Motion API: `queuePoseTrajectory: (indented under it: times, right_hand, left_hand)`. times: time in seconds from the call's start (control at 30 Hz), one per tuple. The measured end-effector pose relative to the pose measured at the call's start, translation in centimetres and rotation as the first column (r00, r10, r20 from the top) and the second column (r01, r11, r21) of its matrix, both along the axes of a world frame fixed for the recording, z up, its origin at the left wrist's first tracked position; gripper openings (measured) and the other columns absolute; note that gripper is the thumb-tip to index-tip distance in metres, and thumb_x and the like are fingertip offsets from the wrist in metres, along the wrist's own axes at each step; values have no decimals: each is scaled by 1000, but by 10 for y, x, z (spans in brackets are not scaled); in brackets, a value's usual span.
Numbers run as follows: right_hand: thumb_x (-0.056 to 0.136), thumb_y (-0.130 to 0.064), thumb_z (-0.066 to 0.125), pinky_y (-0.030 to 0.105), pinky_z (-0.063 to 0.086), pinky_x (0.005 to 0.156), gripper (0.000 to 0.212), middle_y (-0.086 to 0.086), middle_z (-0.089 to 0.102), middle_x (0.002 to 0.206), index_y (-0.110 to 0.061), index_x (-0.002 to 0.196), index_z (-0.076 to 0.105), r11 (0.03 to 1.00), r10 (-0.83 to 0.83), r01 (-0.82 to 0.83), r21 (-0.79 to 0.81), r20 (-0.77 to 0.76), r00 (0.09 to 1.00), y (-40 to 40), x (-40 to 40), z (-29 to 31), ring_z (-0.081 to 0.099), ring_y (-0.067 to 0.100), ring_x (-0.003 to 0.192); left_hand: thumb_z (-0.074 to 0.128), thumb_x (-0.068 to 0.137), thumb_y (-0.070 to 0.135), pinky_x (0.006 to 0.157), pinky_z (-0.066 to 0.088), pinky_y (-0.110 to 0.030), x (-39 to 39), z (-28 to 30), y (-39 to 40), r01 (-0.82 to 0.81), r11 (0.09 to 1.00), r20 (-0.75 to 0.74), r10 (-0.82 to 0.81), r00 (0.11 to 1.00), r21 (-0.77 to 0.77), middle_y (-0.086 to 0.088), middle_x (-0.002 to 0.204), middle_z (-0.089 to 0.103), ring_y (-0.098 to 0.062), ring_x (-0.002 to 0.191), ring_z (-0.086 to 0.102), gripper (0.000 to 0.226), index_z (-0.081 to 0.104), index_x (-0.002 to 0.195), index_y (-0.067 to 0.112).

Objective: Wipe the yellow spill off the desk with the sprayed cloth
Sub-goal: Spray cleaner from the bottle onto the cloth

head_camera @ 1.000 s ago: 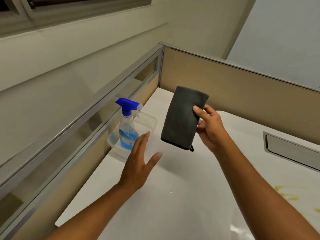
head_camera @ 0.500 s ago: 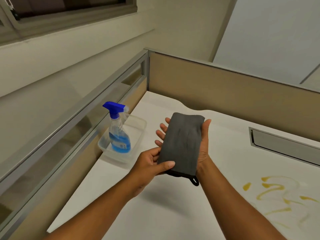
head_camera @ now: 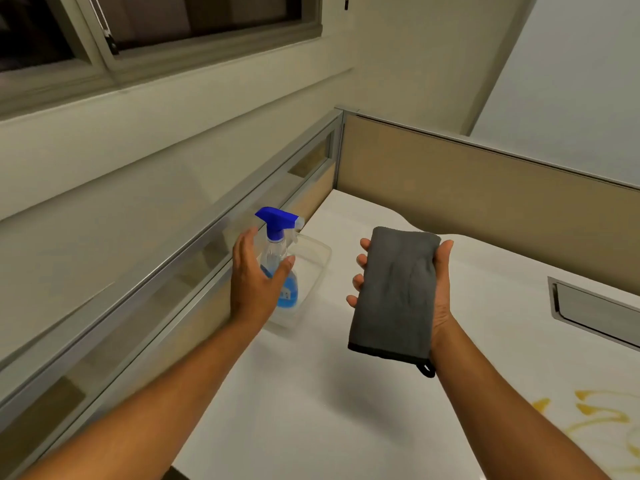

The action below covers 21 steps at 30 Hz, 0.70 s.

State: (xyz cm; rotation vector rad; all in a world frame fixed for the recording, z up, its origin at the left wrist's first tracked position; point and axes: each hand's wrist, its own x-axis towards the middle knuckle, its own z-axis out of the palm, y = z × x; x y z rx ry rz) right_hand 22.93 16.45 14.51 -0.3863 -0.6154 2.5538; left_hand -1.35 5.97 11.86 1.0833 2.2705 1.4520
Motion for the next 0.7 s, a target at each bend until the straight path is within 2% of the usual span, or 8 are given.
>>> queuePoseTrajectory:
  times: [0.1, 0.23, 0.3, 0.43, 0.5, 0.57, 0.63, 0.7]
  right_hand:
    - [67, -100, 47, 59, 46, 101, 123, 11, 67, 126, -15, 154, 46, 999, 36, -36, 16, -13, 999, -1, -2, -1, 64, 32, 105]
    - [65, -95, 57, 59, 44, 103, 122, 12, 67, 128, -14, 155, 45, 996, 81, -80, 46, -39, 996, -2, -3, -3, 65, 33, 107]
    - [64, -94, 60, 60, 46, 103, 122, 12, 68, 129, -13, 154, 46, 995, 94, -91, 50, -51, 994, -3, -4, -3, 66, 34, 108]
    - [65, -94, 58, 62, 47, 103, 122, 14, 68, 130, -11, 153, 47, 993, 105, -102, 57, -66, 992, -3, -2, -4, 67, 36, 108]
    - [64, -94, 59, 63, 48, 102, 122, 15, 68, 128, -10, 152, 48, 993, 99, -95, 71, -56, 994, -4, -1, -3, 68, 36, 107]
    - [63, -94, 60, 63, 47, 101, 124, 15, 68, 128, -10, 152, 48, 993, 90, -87, 78, -45, 995, -5, 0, -2, 67, 36, 105]
    - [63, -95, 59, 63, 46, 102, 125, 14, 66, 128, -10, 153, 46, 993, 82, -78, 84, -48, 995, -7, 3, -1, 65, 36, 106]
    - [62, -94, 61, 63, 45, 102, 125, 14, 65, 128, -10, 152, 47, 993, 77, -71, 92, -65, 995, -7, 7, 1, 62, 36, 106]
  left_hand:
    - [73, 96, 43, 108, 50, -40, -17, 8, 17, 93, 995, 106, -90, 990, -27, -5, 161, 50, -25, 146, 50, 83, 31, 163, 20]
    - [77, 92, 40, 100, 59, -45, -27, 16, 32, 110, 992, 141, -101, 985, -63, -2, 115, 70, -22, 110, 67, 44, 62, 124, 14]
    - [85, 85, 39, 90, 57, -38, -30, 16, 38, 137, 988, 167, -123, 978, -77, -1, 104, 69, -21, 100, 67, 44, 65, 115, 13]
    - [92, 78, 39, 74, 50, -17, -34, 22, 47, 245, 965, 236, -219, 947, -88, 3, 108, 67, -13, 93, 65, 66, 63, 134, 18]
    - [85, 87, 29, 73, 50, -12, -30, 31, 52, 346, 934, 206, -322, 924, -90, 10, 111, 67, -11, 95, 65, 59, 61, 139, 19]
    - [78, 93, 19, 81, 55, -21, -23, 38, 57, 394, 916, 247, -367, 897, -69, 11, 103, 66, -13, 95, 65, 44, 64, 134, 13]
    - [75, 95, 19, 95, 60, -42, -19, 42, 59, 373, 926, 315, -336, 887, -63, 1, 99, 69, -18, 95, 67, 31, 68, 123, 9]
    - [72, 97, 22, 98, 60, -50, -14, 49, 56, 336, 941, 293, -311, 904, -39, -3, 91, 73, -14, 83, 71, 20, 70, 112, 8]
